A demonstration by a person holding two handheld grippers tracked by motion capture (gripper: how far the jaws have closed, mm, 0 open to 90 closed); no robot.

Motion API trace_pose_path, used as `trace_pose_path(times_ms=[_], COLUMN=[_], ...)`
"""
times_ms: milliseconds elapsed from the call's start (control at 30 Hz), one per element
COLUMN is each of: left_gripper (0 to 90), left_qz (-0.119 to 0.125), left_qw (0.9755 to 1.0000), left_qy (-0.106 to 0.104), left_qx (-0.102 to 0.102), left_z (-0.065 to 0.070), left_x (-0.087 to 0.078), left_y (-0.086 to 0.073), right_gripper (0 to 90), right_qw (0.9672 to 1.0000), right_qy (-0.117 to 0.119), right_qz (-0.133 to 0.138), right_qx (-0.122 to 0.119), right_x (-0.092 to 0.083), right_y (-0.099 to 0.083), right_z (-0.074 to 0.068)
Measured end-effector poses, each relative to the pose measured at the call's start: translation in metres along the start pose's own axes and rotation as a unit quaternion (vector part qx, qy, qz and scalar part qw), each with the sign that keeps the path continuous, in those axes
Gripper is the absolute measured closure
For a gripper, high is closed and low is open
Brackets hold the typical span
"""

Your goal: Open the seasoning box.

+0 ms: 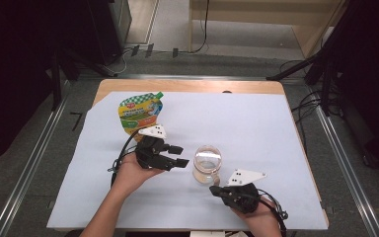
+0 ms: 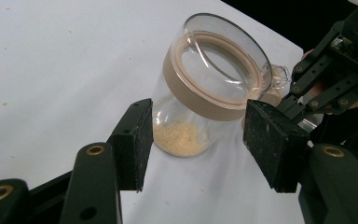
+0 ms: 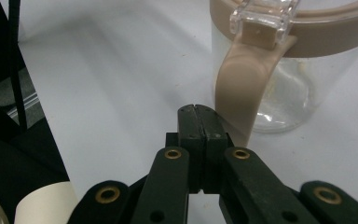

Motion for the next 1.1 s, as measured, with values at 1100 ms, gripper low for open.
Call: trace_pose_path(times_ms=[1100], left_gripper=[37.7], left_qz=[0.002], left_qw=[0.9999], left_qy=[-0.006], left_qx=[0.009], left_z=[0.001], left_x=[0.011], left_y=[-0.003], right_gripper=[90.0], right_qw=[0.9907], right_qy=[-0.107], right_qz=[0.048], right_qx=[0.068], right_x=[-0.011], right_y=[0.019], right_z=[0.071])
Point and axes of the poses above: each handheld gripper's, and its own axes: x roughly forward along the jaws, y roughly out of its top, z roughly to its right, the point moved 2 cm from there along x, roughly forward along the jaws, and after that the axes turned 12 degrees about x, right-handed, at the moved point
